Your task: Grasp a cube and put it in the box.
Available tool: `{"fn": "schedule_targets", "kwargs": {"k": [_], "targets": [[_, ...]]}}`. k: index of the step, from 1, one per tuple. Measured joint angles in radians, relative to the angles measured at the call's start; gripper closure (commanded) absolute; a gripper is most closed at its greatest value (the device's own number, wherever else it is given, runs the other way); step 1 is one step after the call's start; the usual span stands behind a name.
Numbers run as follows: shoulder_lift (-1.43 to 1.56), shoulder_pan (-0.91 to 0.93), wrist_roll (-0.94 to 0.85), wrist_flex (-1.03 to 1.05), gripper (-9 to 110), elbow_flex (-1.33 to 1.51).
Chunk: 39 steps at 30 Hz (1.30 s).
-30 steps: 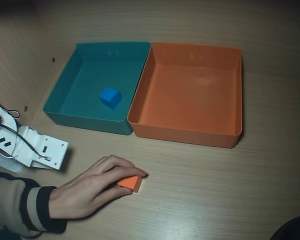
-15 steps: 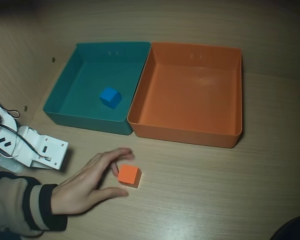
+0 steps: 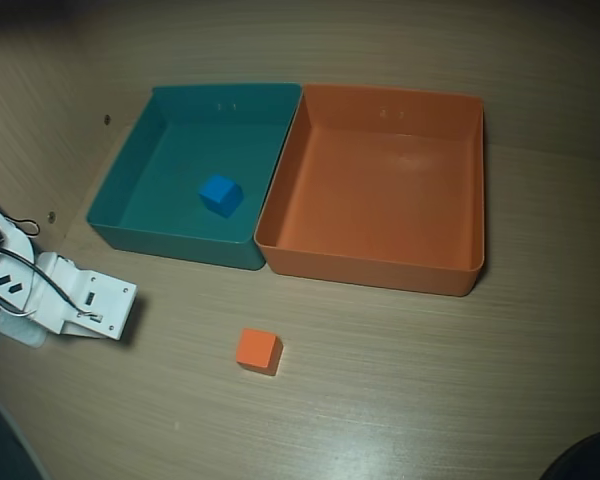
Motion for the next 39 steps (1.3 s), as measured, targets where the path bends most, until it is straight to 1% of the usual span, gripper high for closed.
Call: {"fn": "schedule_targets", "kwargs": {"k": [14,18,21,28,33,39], "targets": [[0.000,0.000,0.000,0.000,107,0.000],[0.000,0.003,0.000,0.005,107,-0.040],[-0.020,0.006,0.000,0.017,107,-0.126],[-0.153,-0.005,0.000,0.017,107,-0.439],[-0.319,-0.005,0.000,0.017,107,-0.604],[-0.600,-0.005,0.000,0.017,106,-0.796]]}}
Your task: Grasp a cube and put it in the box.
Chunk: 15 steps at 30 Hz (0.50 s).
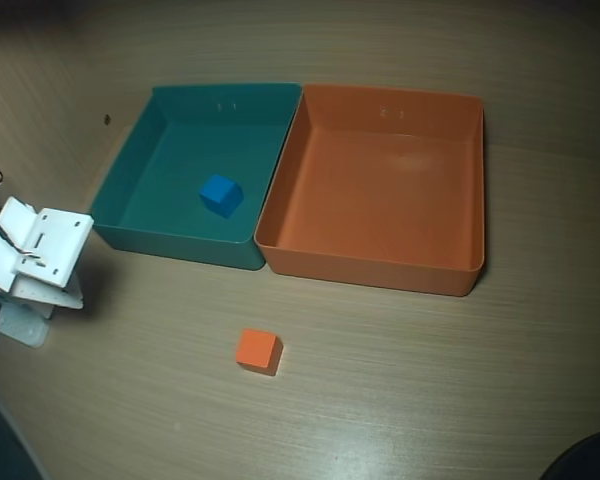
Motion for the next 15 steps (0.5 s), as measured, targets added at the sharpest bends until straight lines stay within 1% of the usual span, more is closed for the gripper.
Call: {"fn": "schedule_targets", "kwargs": {"k": [15], "targets": [[-0.795,0.000,0.000,0.000,106,-0.614]]}}
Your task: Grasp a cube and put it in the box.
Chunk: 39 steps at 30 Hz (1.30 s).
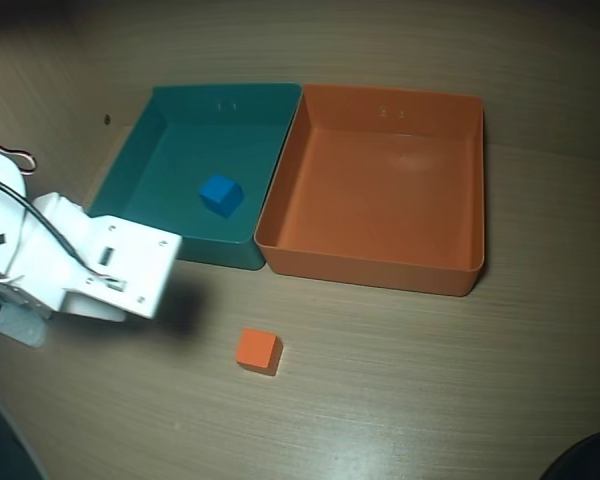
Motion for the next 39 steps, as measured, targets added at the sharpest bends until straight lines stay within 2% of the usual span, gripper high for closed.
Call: {"fn": "schedule_targets", "kwargs": {"k": [14,26,31,39], "targets": [[-0.525,0.000,0.000,-0.009,105,-0.477],[-0.742,0.000,0.000,-0.009,75,-0.660],[-0.810,0.000,0.000,-0.009,70,-0.687],[-0.920,-0.009,0.000,-0.009,69,-0.732]]}}
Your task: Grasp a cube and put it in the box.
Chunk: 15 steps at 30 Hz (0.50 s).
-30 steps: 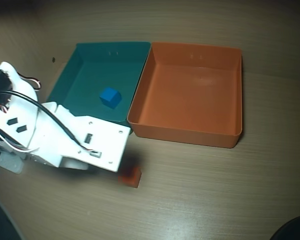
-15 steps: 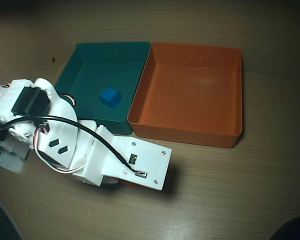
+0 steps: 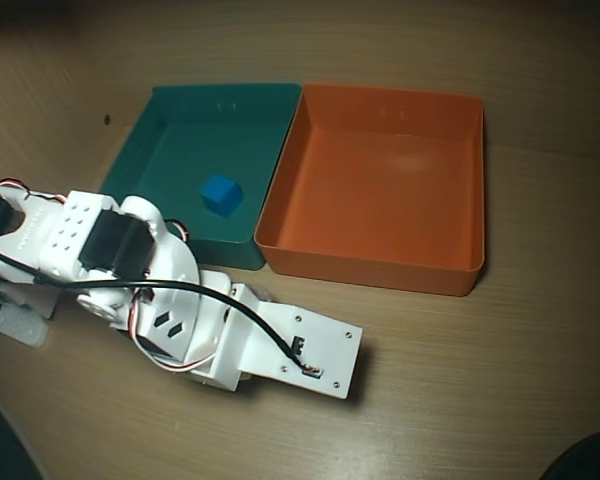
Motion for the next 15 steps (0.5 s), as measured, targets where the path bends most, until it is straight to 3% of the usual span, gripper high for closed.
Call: {"fn": "schedule_targets", "kwargs": {"k": [15], "targets": [[-0.094,-0.015,0.000,0.000,69,-0.026]]}}
